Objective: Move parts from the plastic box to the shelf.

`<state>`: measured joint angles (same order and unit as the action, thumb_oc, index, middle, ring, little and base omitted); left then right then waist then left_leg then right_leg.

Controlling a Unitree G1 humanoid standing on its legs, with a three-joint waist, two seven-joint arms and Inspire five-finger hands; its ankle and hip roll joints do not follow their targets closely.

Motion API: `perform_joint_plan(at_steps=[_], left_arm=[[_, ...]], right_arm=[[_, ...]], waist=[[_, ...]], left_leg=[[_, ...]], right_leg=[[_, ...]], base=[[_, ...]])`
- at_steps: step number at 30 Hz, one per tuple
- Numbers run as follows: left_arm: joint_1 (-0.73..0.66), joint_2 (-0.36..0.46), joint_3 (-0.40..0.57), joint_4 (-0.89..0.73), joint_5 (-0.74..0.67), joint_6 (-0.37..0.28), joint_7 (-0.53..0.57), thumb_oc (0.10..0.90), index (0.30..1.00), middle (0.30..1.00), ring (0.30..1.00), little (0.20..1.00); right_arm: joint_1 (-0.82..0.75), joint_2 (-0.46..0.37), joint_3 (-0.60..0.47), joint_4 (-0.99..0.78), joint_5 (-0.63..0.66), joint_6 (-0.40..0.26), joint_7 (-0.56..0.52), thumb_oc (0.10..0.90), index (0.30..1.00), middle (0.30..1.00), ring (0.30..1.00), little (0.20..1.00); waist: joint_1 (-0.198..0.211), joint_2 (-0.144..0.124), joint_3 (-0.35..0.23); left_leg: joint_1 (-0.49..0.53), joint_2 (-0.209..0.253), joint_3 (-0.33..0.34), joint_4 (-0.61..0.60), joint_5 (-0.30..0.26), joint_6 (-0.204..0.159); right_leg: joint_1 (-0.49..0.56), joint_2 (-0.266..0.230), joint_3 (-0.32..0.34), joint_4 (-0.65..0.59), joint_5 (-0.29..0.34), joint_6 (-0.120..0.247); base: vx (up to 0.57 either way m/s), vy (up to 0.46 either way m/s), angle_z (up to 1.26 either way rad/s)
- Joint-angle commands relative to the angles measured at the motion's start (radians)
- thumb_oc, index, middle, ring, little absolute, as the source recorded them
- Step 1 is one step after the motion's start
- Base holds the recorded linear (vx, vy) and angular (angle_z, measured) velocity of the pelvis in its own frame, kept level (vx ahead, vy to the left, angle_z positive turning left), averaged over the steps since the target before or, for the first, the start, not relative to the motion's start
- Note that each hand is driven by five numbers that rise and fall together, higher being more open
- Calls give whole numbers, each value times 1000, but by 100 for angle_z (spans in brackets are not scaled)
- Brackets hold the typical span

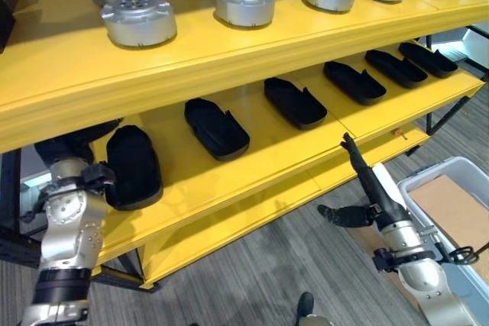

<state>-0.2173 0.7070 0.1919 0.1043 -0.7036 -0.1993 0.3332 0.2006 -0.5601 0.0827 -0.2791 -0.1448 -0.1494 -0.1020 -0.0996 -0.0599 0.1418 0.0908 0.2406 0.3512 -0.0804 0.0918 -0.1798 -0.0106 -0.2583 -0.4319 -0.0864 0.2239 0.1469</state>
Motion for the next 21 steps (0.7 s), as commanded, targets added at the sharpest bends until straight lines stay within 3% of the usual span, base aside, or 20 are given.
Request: perform_joint_plan(at_steps=[1,11,17,19,20,21], left_arm=[[-143,108,48,-33,-43,-121,2,900,1000,1000,1000,1000],[-79,85,54,-192,-44,-140,-29,900,1000,1000,1000,1000],[56,12,59,-275,132,-97,-68,900,1000,1000,1000,1000],[97,-19,60,-303,216,-85,-76,900,1000,1000,1000,1000],[145,-56,51,-332,362,-69,-85,900,1000,1000,1000,1000],[147,-59,52,-335,367,-67,-83,900,1000,1000,1000,1000]], right_arm=[[-98,-28,-86,-165,11,-113,-27,900,1000,1000,1000,1000],[-95,-36,-96,-171,15,-123,-20,900,1000,1000,1000,1000],[-99,-31,-98,-170,28,-127,4,900,1000,1000,1000,1000],[-106,-33,-100,-168,33,-130,11,900,1000,1000,1000,1000],[-115,-33,-101,-165,41,-134,19,900,1000,1000,1000,1000],[-115,-34,-101,-165,41,-134,19,900,1000,1000,1000,1000]], waist=[[-6,-1,-24],[3,-3,-19],[12,-10,-13],[14,-11,-11],[19,-17,-8],[19,-17,-8]], left_leg=[[106,-34,34,-7,-128,48],[104,-33,25,-7,-126,50],[103,-32,21,-7,-127,52],[103,-30,19,-7,-126,52],[102,-28,17,-7,-126,52],[102,-28,17,-7,-125,52]], right_leg=[[99,-58,-38,42,-46,92],[107,-59,-48,44,-47,91],[112,-59,-52,47,-50,86],[113,-60,-54,49,-51,85],[114,-59,-56,49,-52,81],[114,-59,-56,49,-52,81]], base=[[0,-5,5],[0,0,0],[0,0,0],[-5,-6,6],[-8,-10,15],[-14,-12,15]])
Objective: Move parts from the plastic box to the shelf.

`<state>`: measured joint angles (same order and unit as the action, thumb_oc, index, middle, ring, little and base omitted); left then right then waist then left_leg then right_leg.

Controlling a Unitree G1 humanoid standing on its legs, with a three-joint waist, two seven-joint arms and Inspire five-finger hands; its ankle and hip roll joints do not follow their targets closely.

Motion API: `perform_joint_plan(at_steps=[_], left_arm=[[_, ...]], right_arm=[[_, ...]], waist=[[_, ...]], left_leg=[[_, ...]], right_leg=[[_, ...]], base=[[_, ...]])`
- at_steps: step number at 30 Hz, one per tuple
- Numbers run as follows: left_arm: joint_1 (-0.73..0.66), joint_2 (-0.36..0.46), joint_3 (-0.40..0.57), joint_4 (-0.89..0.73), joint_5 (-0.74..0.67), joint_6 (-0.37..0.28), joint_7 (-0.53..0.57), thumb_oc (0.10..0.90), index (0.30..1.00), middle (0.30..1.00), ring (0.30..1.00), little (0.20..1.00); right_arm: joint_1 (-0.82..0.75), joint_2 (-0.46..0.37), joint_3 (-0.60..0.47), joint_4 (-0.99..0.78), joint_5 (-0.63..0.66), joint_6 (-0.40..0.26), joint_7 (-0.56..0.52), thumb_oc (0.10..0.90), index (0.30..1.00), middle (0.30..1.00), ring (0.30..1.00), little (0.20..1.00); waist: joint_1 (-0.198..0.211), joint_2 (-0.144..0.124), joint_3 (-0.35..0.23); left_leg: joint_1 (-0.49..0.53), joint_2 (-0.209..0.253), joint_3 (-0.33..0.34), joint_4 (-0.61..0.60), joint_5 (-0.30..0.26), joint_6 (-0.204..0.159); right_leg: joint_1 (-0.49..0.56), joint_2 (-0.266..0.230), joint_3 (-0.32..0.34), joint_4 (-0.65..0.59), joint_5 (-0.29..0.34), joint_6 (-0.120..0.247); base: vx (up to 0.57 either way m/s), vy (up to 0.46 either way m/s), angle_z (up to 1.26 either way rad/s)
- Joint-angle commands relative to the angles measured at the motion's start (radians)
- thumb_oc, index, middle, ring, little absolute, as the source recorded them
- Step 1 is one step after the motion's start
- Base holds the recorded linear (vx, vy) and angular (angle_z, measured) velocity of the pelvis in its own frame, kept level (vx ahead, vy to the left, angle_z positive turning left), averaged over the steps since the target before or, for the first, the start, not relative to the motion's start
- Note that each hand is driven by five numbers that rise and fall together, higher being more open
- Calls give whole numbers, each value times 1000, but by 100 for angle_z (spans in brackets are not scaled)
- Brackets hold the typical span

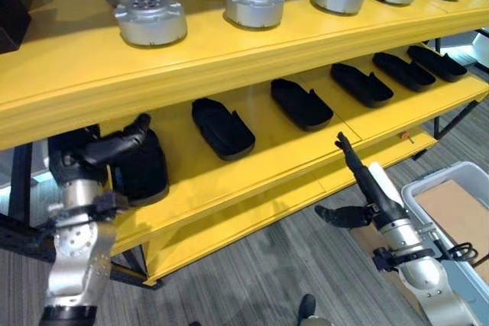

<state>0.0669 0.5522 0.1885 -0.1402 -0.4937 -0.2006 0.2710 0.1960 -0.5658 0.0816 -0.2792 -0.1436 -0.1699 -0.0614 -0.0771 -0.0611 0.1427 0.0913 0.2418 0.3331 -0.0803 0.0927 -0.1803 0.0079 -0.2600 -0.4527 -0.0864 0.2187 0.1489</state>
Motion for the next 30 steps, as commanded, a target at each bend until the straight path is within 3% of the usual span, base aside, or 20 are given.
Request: perform_joint_plan(at_steps=[1,7,9,19,20,26,30], left_arm=[[-121,77,52,-120,199,-65,-15,900,1000,1000,1000,1000],[-32,17,40,-191,447,-45,9,900,1000,1000,1000,1000],[38,7,51,-246,639,-35,55,900,1000,1000,1000,1000],[184,2,81,-310,844,-46,98,900,1000,1000,1000,1000],[218,23,96,-306,947,-36,134,900,1000,1000,1000,1000],[290,72,100,-251,1148,-11,189,900,1000,1000,1000,1000],[320,78,85,-200,1187,-8,196,900,1000,1000,1000,1000]], right_arm=[[-112,-28,-100,-166,44,-116,-18,900,1000,1000,1000,1000],[-112,-30,-92,-171,59,-125,-9,900,1000,1000,1000,1000],[-108,-34,-96,-175,55,-133,-19,900,1000,1000,1000,1000],[-86,-30,-114,-183,57,-148,-50,900,1000,1000,1000,1000],[-82,-31,-115,-181,57,-154,-58,900,1000,1000,1000,1000],[-75,-36,-127,-174,61,-161,-69,900,1000,1000,1000,1000],[-79,-36,-133,-163,63,-163,-74,900,1000,1000,1000,1000]], waist=[[-2,-17,-8],[9,-26,-1],[17,-37,5],[35,-44,17],[39,-47,20],[48,-51,23],[54,-55,24]], left_leg=[[100,-27,35,-7,-126,52],[94,-20,31,-7,-125,53],[80,-20,42,-7,-106,57],[74,-5,22,-7,-117,51],[72,-2,20,-7,-115,50],[71,1,17,-7,-115,48],[71,1,17,-7,-113,48]], right_leg=[[96,-56,-36,49,-48,78],[98,-53,-44,50,-53,75],[89,-57,-66,51,-44,62],[89,-44,-55,49,-60,72],[89,-42,-54,49,-63,72],[89,-38,-57,51,-67,72],[90,-37,-60,51,-66,72]], base=[[-6,-3,7],[-12,-15,3],[-80,-49,0],[-1,-20,2],[0,0,0],[0,0,0],[0,0,0]])
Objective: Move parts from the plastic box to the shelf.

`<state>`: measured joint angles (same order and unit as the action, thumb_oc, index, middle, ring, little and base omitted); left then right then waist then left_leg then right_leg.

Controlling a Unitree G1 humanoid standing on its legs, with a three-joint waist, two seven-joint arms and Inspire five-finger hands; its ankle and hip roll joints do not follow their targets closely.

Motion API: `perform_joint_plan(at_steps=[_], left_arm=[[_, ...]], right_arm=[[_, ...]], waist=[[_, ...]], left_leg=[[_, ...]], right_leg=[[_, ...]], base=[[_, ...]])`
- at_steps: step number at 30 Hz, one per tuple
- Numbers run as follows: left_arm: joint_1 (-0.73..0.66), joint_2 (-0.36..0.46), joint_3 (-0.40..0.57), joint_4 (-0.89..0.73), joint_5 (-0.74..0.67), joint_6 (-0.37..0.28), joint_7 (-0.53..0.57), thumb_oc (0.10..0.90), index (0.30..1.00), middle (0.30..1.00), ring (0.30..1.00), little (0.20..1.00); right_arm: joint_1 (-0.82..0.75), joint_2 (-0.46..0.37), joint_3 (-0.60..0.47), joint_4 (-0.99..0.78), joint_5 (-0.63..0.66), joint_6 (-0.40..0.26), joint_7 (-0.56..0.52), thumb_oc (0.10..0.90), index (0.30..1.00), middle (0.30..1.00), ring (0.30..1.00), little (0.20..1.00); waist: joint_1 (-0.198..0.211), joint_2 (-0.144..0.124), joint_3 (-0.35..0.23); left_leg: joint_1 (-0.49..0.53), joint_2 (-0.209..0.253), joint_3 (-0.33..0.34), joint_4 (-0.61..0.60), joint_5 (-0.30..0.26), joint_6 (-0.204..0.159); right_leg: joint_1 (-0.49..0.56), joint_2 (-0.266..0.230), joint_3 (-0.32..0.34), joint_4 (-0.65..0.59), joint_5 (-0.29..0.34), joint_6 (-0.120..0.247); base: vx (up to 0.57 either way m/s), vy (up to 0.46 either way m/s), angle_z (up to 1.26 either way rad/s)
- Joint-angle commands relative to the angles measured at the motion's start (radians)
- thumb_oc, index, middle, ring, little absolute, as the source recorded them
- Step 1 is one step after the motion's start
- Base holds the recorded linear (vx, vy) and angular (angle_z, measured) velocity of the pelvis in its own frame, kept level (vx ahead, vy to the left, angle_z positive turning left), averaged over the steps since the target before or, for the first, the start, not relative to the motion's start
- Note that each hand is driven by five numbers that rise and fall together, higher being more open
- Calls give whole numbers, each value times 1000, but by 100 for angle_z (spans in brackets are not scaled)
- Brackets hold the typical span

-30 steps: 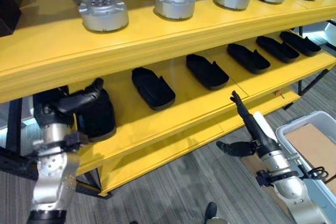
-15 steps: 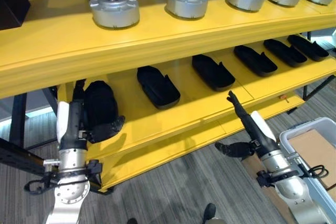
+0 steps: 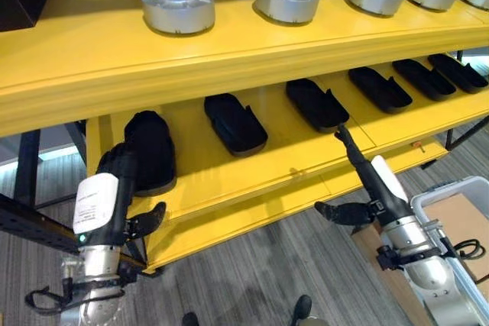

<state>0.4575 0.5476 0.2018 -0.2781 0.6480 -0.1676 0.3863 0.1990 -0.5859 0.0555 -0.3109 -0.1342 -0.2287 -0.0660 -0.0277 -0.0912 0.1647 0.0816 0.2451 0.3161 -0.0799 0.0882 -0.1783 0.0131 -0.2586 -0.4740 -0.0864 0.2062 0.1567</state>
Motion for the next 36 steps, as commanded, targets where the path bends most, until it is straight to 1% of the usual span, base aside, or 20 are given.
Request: perform_joint_plan(at_steps=[1,5,8,11,19,26,33,36], left_arm=[[-47,86,54,-40,70,-42,68,900,1000,1000,1000,1000],[-40,96,27,-6,90,-44,65,900,1000,1000,1000,1000],[-48,106,-25,46,106,-40,49,900,1000,1000,1000,1000],[-53,109,-34,52,111,-39,49,900,1000,1000,1000,1000],[-76,112,-118,114,119,-42,22,900,1000,1000,1000,1000],[-126,106,-172,206,138,-17,25,900,1000,1000,1000,1000],[-150,86,-185,288,151,13,29,900,1000,1000,1000,1000],[-165,69,-180,347,149,42,38,900,1000,1000,1000,1000]], right_arm=[[-84,-12,-111,-130,56,-107,-75,900,1000,1000,1000,1000],[-94,-12,-106,-124,53,-107,-86,900,1000,1000,1000,1000],[-110,-11,-95,-116,49,-107,-99,900,1000,1000,1000,1000],[-111,-9,-92,-113,48,-107,-102,900,1000,1000,1000,1000],[-116,-9,-87,-107,36,-104,-123,900,1000,1000,1000,1000],[-127,-11,-75,-98,36,-103,-134,900,1000,1000,1000,1000],[-131,-9,-73,-93,31,-98,-138,900,1000,1000,1000,1000],[-134,-8,-75,-89,30,-94,-141,900,1000,1000,1000,1000]], waist=[[9,-26,4],[12,-28,4],[12,-30,7],[13,-30,7],[10,-33,8],[1,-36,5],[-2,-37,3],[-3,-39,1]], left_leg=[[79,-3,33,-7,-108,47],[76,-4,30,-7,-108,47],[72,-1,27,-7,-107,48],[72,-1,26,-7,-106,48],[70,-3,22,-7,-107,50],[73,-4,26,-7,-109,50],[78,-3,33,-7,-110,50],[82,-3,35,-7,-112,50]], right_leg=[[85,-37,-40,50,-53,65],[84,-37,-40,51,-52,65],[80,-36,-43,56,-56,64],[80,-37,-43,57,-58,64],[80,-35,-42,54,-56,66],[75,-36,-37,56,-54,66],[74,-34,-34,55,-54,65],[75,-32,-32,54,-55,65]], base=[[0,0,0],[0,-3,1],[0,-7,2],[0,0,0],[0,0,0],[0,0,0],[0,0,0],[0,0,0]])
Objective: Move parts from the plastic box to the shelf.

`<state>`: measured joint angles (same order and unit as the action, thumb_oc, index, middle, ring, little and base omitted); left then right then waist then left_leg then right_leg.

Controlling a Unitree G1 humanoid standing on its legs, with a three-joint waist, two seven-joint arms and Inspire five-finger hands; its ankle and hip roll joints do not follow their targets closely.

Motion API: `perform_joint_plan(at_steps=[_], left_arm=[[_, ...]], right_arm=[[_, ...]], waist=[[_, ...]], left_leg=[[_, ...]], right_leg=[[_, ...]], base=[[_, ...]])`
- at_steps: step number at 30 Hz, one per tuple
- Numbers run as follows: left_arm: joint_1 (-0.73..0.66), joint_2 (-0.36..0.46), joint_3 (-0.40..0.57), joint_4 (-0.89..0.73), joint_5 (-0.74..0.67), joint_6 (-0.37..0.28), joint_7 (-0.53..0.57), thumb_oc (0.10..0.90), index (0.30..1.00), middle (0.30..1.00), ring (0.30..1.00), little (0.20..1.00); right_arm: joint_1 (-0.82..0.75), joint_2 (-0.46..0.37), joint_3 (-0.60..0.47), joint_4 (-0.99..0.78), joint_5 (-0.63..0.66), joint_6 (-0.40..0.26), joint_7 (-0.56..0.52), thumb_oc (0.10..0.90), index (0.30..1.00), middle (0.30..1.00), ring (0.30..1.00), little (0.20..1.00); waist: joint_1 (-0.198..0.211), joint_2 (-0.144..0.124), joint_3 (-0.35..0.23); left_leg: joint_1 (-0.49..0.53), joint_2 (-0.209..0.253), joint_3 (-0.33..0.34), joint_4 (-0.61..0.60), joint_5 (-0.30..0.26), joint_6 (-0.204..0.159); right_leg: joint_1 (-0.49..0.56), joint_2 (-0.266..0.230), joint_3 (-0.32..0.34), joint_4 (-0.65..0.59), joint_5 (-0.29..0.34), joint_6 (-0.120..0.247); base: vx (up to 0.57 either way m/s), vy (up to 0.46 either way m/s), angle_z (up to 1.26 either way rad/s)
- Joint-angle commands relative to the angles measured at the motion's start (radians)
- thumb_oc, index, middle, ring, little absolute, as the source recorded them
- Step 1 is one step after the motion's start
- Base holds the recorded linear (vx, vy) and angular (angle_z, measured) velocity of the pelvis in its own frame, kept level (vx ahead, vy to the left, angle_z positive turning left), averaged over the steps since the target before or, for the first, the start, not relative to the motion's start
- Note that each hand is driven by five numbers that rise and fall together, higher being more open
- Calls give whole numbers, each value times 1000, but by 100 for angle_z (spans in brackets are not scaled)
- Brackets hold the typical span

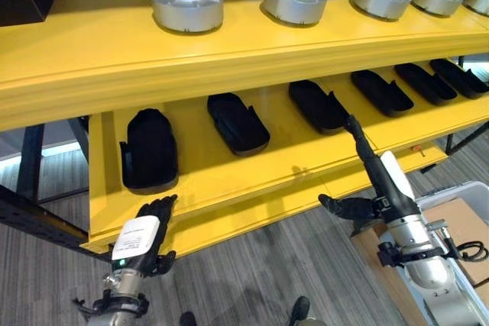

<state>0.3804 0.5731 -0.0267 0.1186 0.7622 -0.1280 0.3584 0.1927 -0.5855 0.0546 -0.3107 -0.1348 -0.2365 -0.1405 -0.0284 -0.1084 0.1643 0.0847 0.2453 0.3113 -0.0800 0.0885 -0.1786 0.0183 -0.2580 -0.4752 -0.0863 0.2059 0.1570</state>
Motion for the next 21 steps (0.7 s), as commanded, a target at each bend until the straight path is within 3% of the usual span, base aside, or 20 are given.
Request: perform_joint_plan(at_steps=[1,9,21], left_arm=[[-91,35,59,-27,33,15,73,900,1000,1000,1000,1000],[-118,27,61,40,51,48,94,900,1000,1000,1000,1000],[-207,14,-13,159,67,84,94,900,1000,1000,1000,1000]], right_arm=[[-128,-7,-74,-87,32,-87,-64,900,1000,1000,1000,1000],[-133,-5,-70,-81,36,-83,-63,900,1000,1000,1000,1000],[-161,-9,-47,-75,39,-82,-70,900,1000,1000,1000,1000]], waist=[[-2,-22,0],[-4,-23,-1],[-18,-26,-8]], left_leg=[[80,-2,42,-7,-111,50],[83,-1,46,-7,-112,49],[91,2,55,-7,-113,47]], right_leg=[[71,-33,-30,54,-54,64],[70,-33,-28,54,-53,64],[69,-33,-20,55,-54,63]], base=[[0,0,0],[0,0,0],[0,0,0]])
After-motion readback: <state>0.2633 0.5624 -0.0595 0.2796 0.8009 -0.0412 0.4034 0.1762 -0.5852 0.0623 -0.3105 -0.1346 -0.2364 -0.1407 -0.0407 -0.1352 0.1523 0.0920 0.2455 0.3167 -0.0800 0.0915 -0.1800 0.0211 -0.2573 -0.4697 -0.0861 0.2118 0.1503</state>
